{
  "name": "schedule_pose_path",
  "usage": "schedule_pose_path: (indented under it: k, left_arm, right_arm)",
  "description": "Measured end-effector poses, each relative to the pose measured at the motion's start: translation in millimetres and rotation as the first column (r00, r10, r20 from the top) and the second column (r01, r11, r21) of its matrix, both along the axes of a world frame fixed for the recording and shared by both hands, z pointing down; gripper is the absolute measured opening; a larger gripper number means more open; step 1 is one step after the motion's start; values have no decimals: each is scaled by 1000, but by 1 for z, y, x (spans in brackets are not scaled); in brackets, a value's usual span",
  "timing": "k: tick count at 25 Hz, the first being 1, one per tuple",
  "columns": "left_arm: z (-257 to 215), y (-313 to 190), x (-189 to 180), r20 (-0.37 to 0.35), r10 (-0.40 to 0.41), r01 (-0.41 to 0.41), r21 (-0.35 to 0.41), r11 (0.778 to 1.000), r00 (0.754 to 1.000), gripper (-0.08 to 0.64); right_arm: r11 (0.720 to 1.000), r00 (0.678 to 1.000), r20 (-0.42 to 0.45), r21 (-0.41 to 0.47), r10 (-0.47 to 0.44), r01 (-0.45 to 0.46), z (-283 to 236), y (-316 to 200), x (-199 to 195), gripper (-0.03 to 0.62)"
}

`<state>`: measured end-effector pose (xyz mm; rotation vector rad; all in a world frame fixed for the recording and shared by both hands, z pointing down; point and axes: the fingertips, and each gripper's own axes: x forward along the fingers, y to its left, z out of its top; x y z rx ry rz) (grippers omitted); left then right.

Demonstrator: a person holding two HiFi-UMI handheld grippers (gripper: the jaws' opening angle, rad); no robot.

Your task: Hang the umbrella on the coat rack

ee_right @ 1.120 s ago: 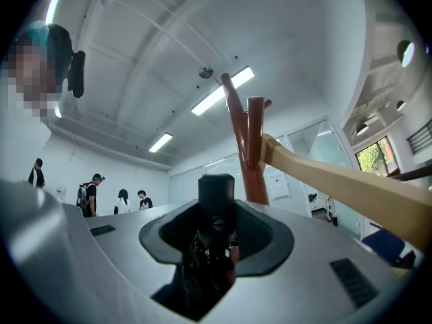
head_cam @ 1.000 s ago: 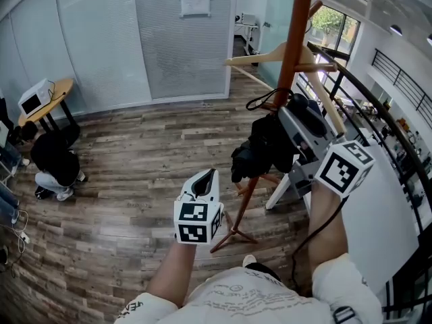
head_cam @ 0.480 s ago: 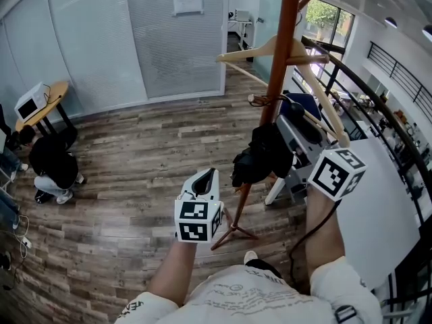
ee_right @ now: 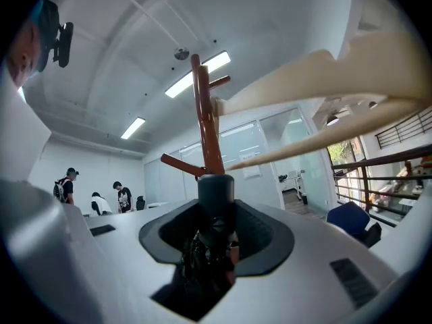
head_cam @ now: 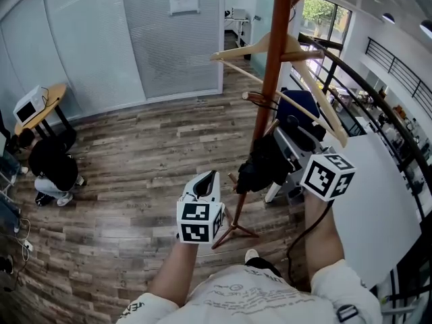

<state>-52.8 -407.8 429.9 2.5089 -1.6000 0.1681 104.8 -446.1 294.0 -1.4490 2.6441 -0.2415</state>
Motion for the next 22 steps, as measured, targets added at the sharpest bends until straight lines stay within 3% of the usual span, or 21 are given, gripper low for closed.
schedule_pose_path:
  k: [12, 22]
  left_arm:
    - [-3, -5, 3, -18, -16, 16, -14, 1000, 1000, 5]
    - [-9, 0, 11, 21, -52, 52, -25, 998, 998, 5]
  right_arm:
    - [990, 996, -76, -133, -48, 38, 53, -11, -11, 160]
    - [989, 993, -75, -121, -88, 79, 60, -16, -20, 160]
